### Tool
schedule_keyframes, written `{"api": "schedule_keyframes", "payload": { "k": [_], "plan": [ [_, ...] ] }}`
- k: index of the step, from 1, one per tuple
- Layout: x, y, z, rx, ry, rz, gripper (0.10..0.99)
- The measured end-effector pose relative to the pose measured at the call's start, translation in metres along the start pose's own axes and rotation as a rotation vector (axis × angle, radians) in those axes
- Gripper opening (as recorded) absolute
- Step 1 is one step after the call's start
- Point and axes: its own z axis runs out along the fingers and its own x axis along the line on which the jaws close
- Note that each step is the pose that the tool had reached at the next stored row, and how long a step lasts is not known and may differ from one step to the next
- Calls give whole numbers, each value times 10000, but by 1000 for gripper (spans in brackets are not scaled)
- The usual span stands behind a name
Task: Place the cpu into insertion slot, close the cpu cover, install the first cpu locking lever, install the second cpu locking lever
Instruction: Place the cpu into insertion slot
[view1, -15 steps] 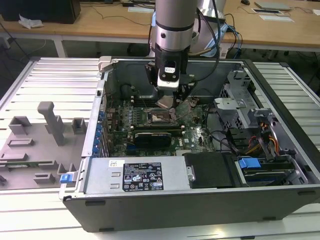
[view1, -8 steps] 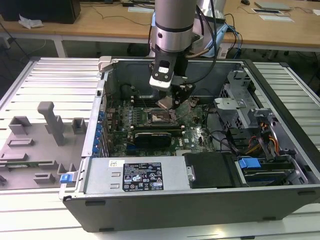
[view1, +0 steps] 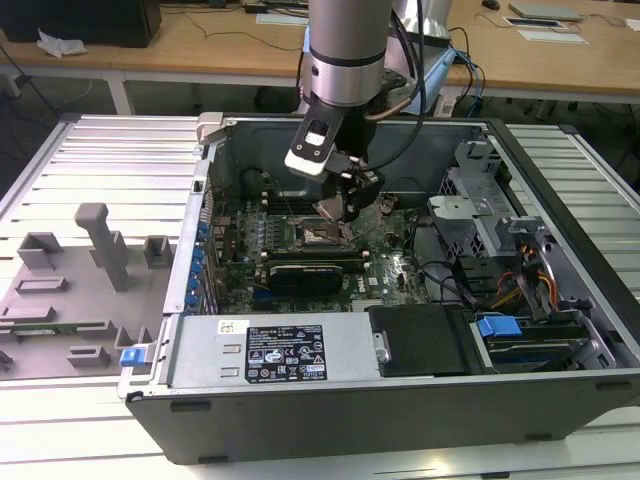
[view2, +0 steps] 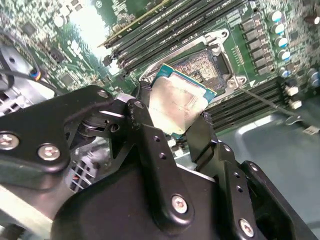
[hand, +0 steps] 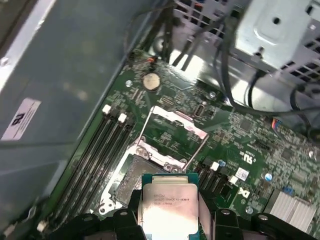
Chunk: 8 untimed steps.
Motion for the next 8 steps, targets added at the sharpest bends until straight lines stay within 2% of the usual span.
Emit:
{"api": "schedule_keyframes", "payload": {
  "k": [8],
  "plan": [
    [-1, -3, 36, -31, -159, 1793, 533]
  ]
}}
